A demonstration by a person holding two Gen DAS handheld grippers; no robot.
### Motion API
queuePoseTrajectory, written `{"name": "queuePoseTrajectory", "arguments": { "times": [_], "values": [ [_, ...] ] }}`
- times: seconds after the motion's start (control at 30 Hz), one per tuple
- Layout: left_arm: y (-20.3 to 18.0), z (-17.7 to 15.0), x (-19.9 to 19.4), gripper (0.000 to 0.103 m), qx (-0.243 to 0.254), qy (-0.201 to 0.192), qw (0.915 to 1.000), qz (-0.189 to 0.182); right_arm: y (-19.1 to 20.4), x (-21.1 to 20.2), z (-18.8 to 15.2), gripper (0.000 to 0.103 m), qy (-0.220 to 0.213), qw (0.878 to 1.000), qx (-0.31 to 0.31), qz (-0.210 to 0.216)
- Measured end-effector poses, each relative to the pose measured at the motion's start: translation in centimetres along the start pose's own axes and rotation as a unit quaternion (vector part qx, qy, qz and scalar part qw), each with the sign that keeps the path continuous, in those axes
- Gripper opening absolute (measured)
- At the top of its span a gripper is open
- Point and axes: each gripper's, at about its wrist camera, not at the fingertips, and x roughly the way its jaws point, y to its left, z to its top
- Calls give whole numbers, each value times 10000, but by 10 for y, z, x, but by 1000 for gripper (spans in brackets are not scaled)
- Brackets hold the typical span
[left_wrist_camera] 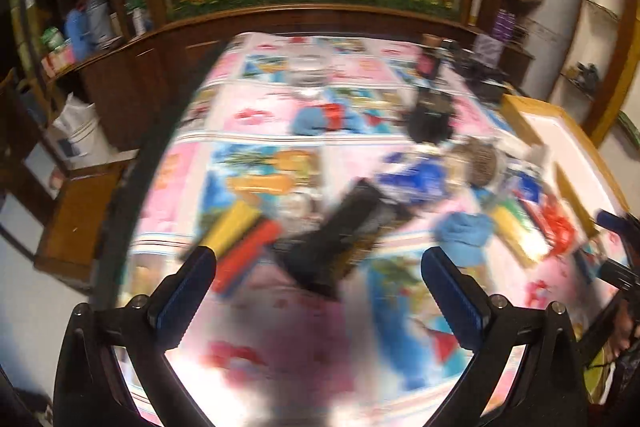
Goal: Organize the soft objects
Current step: 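Grasp the striped sponge pack with the left gripper while the right gripper approaches the white cloth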
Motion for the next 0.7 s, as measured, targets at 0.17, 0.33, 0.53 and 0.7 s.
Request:
{"name": "queuePoseTrajectory", "arguments": {
  "times": [0.17, 0.33, 0.53, 0.7],
  "values": [
    [40, 7, 27, 87, -21, 288, 9996, 25, -7, 3, -3, 103, 34, 9999, 134, 35],
    [45, 5, 42, 87, 471, 501, 9976, -34, -10, -1, -9, 103, 52, 9999, 151, 13],
    [43, 2, 53, 87, 1018, 716, 9922, 86, -13, -1, -12, 103, 44, 9997, 232, 49],
    [36, 6, 67, 87, 1241, 822, 9887, 170, -11, -2, -12, 103, 27, 9998, 206, 58]
  ]
}}
